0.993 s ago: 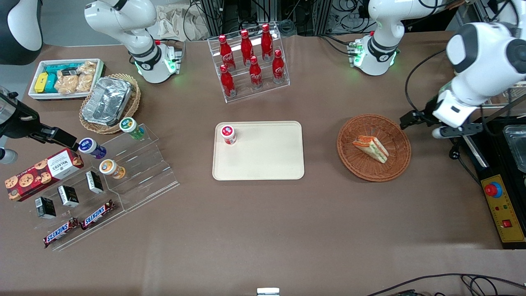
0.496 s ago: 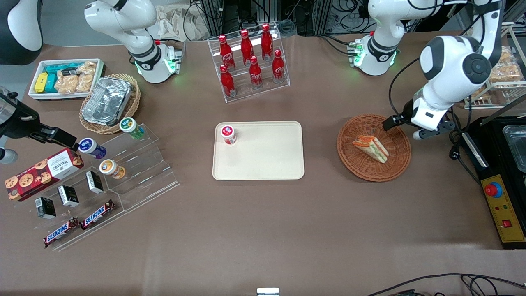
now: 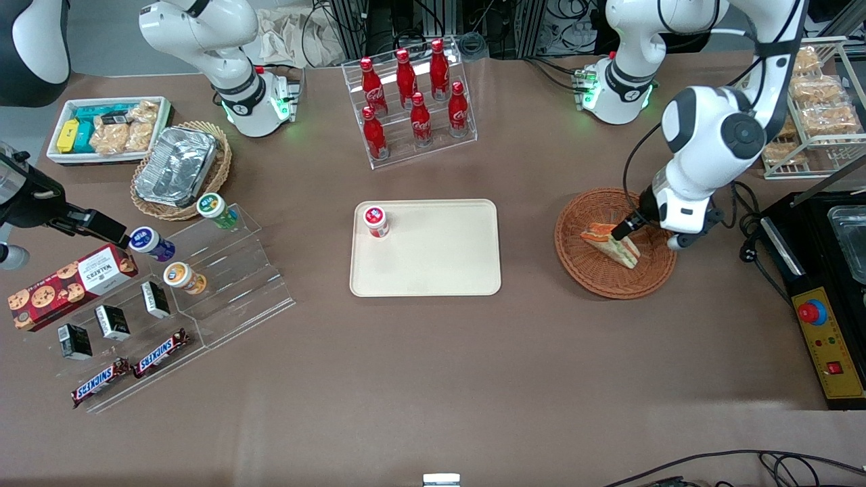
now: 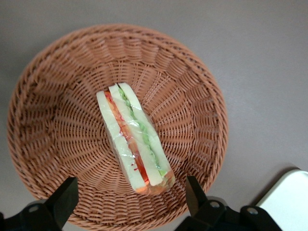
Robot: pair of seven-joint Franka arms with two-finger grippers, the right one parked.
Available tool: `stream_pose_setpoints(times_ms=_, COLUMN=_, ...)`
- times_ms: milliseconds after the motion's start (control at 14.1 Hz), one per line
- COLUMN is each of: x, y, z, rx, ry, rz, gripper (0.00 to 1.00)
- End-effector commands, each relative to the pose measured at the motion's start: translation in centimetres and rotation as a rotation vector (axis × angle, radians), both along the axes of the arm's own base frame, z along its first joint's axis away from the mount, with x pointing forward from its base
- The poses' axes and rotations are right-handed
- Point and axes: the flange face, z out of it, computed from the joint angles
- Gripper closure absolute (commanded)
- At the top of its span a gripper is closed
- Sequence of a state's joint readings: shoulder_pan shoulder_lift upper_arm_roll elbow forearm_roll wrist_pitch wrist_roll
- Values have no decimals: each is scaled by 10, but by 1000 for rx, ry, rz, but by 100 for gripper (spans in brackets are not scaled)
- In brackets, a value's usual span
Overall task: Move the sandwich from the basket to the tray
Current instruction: 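Lower the left gripper onto the sandwich and close it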
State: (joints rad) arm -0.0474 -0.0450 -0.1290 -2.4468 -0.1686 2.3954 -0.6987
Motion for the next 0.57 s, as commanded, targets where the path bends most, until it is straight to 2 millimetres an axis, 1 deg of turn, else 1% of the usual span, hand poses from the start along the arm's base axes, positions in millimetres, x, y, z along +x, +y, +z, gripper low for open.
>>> stream_pose_setpoints(times_ms=0, x=2, y=-19, z=-14, rx=2, ry=8, rz=68, gripper=1)
stream_pose_setpoints(times_ms=71, x=1, y=-24, z=-21, rx=6, ry=19, rz=63, gripper=1)
stream_pose_setpoints(times_ms=142, x=0, y=-25, z=-28, rx=8, ry=13, rz=62, gripper=1)
stream_pose_setpoints(times_ms=213, x=-7, y=-27, z=-39, rx=12, ry=20, rz=55, gripper=1)
stream_pose_setpoints(times_ms=355, x=-22, y=-23, z=-56, rx=18, ry=5, rz=59, gripper=1)
stream_pose_setpoints(times_ms=426, x=-26, y=-21, z=-61, rx=19, ry=-17, rz=65, gripper=1)
stream_pose_setpoints(times_ms=496, x=-26, y=-20, z=-65, rx=18, ry=-26, rz=67, gripper=1)
